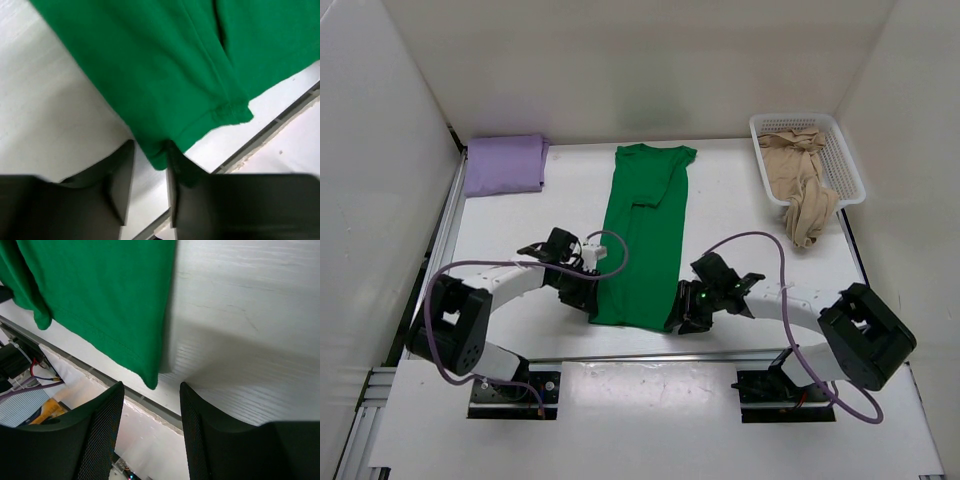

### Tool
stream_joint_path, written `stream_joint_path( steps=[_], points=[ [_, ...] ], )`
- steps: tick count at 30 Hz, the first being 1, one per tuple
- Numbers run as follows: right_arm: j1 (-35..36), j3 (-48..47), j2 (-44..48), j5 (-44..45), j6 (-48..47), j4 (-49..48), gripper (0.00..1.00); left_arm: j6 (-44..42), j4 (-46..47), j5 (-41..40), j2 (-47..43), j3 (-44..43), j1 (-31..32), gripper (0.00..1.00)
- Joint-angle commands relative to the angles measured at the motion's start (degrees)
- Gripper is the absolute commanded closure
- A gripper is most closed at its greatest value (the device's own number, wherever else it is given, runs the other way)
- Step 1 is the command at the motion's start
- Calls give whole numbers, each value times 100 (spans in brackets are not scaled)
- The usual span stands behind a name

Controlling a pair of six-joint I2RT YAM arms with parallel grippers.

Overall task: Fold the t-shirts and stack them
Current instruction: Rotate the tshirt 90 degrees, then grab the bottom of the folded rectangular tshirt with both arms, then fold the folded rectangular tshirt in 1/3 of the way

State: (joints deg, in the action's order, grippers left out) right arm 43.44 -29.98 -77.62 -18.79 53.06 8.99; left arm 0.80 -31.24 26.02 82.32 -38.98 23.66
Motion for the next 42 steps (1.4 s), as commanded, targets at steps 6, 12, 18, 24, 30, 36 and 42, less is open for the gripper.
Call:
stream_joint_path(
  steps=[6, 12, 18, 24, 30, 36, 42],
  points=[
    [103, -149, -376, 86, 126, -170, 73, -80, 101, 298, 416, -118, 94, 84],
    [103, -306, -289, -37, 56, -135, 100, -80, -407, 466, 197, -495, 148, 90],
    [-133, -1009, 257, 182, -304, 796, 100, -80, -1646, 237, 187, -1760, 165, 90],
    [-994, -2529, -463, 130, -1086, 1639, 100, -80, -2412, 457, 1319, -3710, -458, 90],
    [-1935, -4277, -1842, 7, -1860, 2036, 100, -80, -2597, 509, 2910, -5800, -863, 90],
    [-2410, -5491, -3091, -344, -2159, 2177, 100, -80, -2650, 720, 4228, -7103, -977, 90],
    [-2594, -6116, -3873, -477, -2212, 2177, 100, -80, -2545, 773, 4907, -7774, -977, 90]
  ],
)
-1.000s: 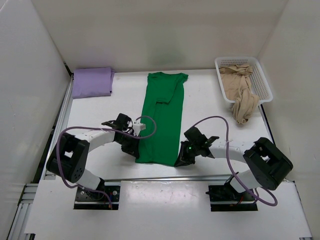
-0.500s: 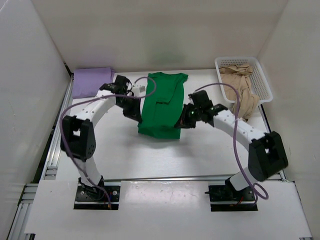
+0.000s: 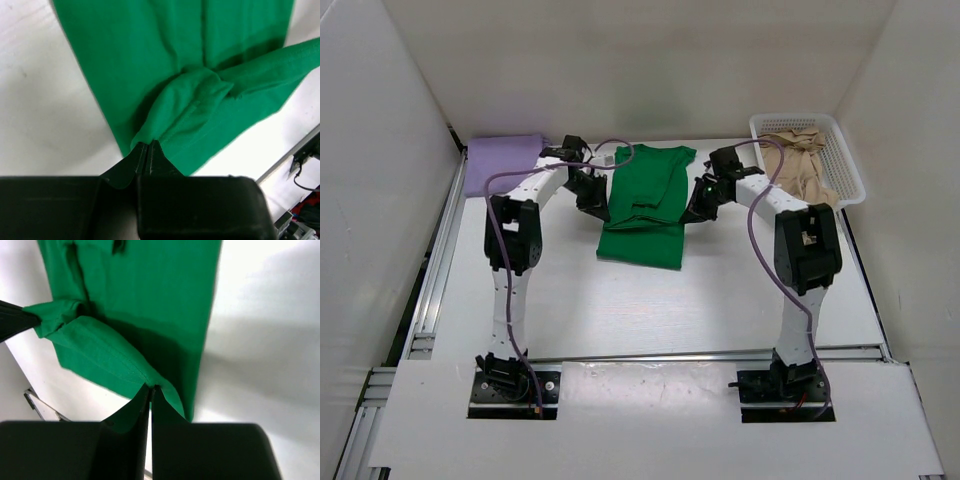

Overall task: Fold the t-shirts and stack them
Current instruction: Fold the folded rectangular tshirt in 1/3 of the way

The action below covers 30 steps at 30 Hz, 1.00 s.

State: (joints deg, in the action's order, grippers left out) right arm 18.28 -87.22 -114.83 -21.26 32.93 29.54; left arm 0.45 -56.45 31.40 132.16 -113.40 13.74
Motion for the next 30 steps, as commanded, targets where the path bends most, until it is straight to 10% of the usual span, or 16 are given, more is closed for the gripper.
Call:
stream_joint_path(
  steps=[1, 6, 9, 15, 23, 26, 30],
  points=[
    [-79, -523, -302, -230, -199, 122, 100, -45, 132, 235, 2, -392, 15, 90],
    [-272, -700, -532, -160, -67, 122, 100, -45, 274, 174, 196, -525, 15, 90],
    [-334, -945, -743, -160, -58, 122, 76, -45, 327, -54, 196, -577, 15, 74],
    [-169, -1123, -69, 647, -523, 44, 74, -45, 477, -388, 30, -1096, -240, 39],
    [1002, -138, 470, 1405, -438, 60, 78, -45, 495, -836, -1058, 159, -346, 33],
    [931, 414, 723, 1405, 159, 141, 48, -45, 99, -1011, -1350, 1213, -82, 32],
    [791, 1766, 1357, 1080, 460, -89, 38, -45, 213, -663, -1570, 2181, 102, 26]
  ],
)
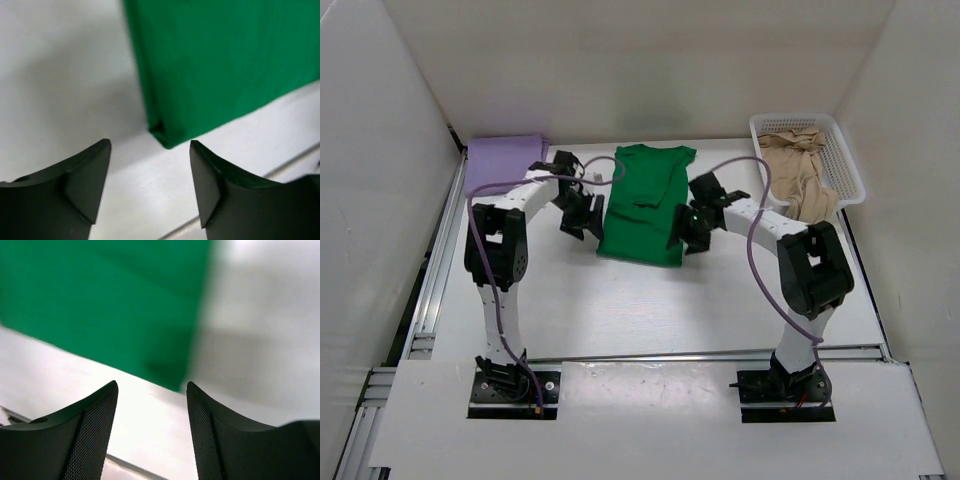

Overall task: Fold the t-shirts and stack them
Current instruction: Fold the folded rectangular tshirt in 1/3 of the way, then fold the long partially folded tshirt into a neat square

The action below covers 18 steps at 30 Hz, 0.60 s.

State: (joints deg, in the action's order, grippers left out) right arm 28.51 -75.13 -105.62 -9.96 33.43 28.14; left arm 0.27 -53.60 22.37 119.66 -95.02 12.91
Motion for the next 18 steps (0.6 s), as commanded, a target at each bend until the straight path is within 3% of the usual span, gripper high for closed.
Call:
stream_joint_path(
  steps=[1, 7, 11, 14, 17, 18],
  points=[
    [-232, 726, 490, -50, 410, -27, 38, -27, 7, 389, -320, 405, 186, 24],
    [-355, 1212, 306, -910, 612, -721, 38, -27, 298, 672, -128, 511, 352, 19],
    [-417, 1212, -19, -1140, 805, -907, 41, -27, 298, 540, 93, 573, 353, 36],
    [-530, 1212, -89, -1140, 928, -1170, 42, -27, 350, 488, 224, 573, 353, 58],
    [-592, 1212, -239, -1202, 1043, -1284, 62, -27, 351, 435, 277, 459, 353, 73],
    [-592, 1212, -318, -1306, 1043, -1285, 75, -27, 351, 435, 278, 458, 353, 77]
  ],
)
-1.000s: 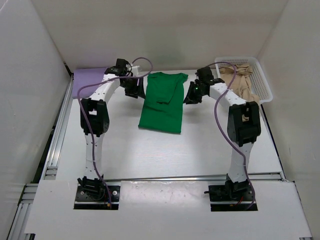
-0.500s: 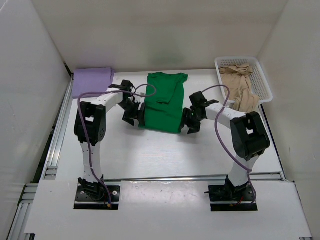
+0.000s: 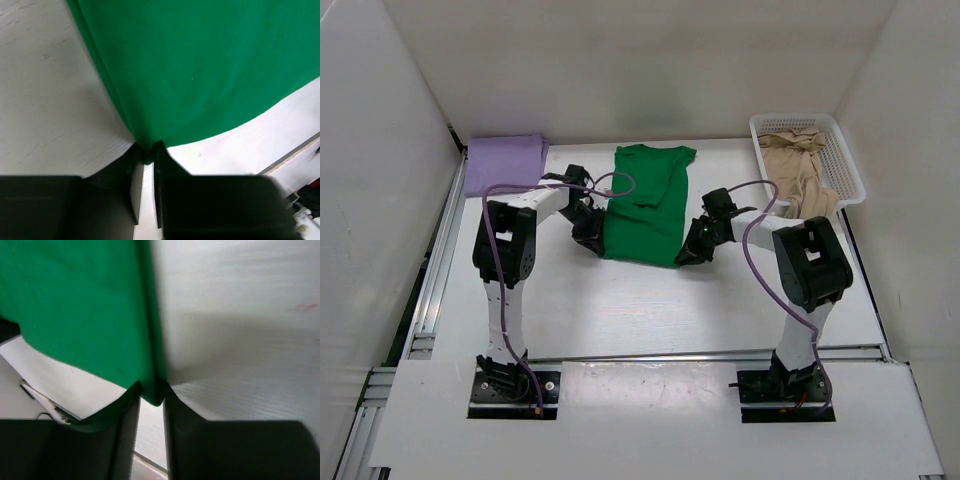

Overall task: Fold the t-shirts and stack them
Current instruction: Fold the long partially folded tshirt into a neat square

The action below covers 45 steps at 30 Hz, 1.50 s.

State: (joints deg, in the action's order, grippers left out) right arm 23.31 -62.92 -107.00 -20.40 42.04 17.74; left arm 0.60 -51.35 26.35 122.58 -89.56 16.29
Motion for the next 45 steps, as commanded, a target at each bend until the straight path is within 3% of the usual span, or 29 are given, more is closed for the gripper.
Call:
stream_joint_path(
  steps=[1, 2, 3, 6, 10, 14, 19, 24, 28, 39, 45],
  points=[
    [-124, -10, -181, -323, 182, -244, 81, -60, 126, 37, -15, -140, 14, 82],
    [-125, -10, -181, -324, 182, -297, 89, -60, 126, 37, -15, -141, 14, 90],
    [-125, 68, -181, -394, 182, -462, 100, -60, 126, 37, -15, -141, 14, 90],
    [-230, 427, 29, -526, 331, -771, 100, -60, 126, -182, -339, 25, 14, 90],
    [-126, 903, 993, -588, 261, -659, 100, -60, -286, -498, -1060, 623, 84, 90],
    [331, 1299, 2137, -456, -143, 454, 100, -60, -1322, -640, -1754, 1308, 365, 90],
    [824, 1773, 3816, -394, 32, 1556, 100, -60, -2587, -1429, -2974, 2073, 1111, 90],
    [1140, 1643, 4670, -262, 497, 2190, 100, -60, -3039, -1712, -3540, 1627, 1341, 90],
    [895, 1169, 4286, -122, 254, 2243, 100, -60, -3039, -1380, -3365, 942, 1341, 90],
    [-169, -1668, 1307, -69, -776, 2243, 100, -60, -2811, -140, -1029, -2071, 60, 90],
    [-406, -2523, 58, -236, -829, 2243, 100, -60, -2599, 2, 175, -3119, -135, 90]
  ],
)
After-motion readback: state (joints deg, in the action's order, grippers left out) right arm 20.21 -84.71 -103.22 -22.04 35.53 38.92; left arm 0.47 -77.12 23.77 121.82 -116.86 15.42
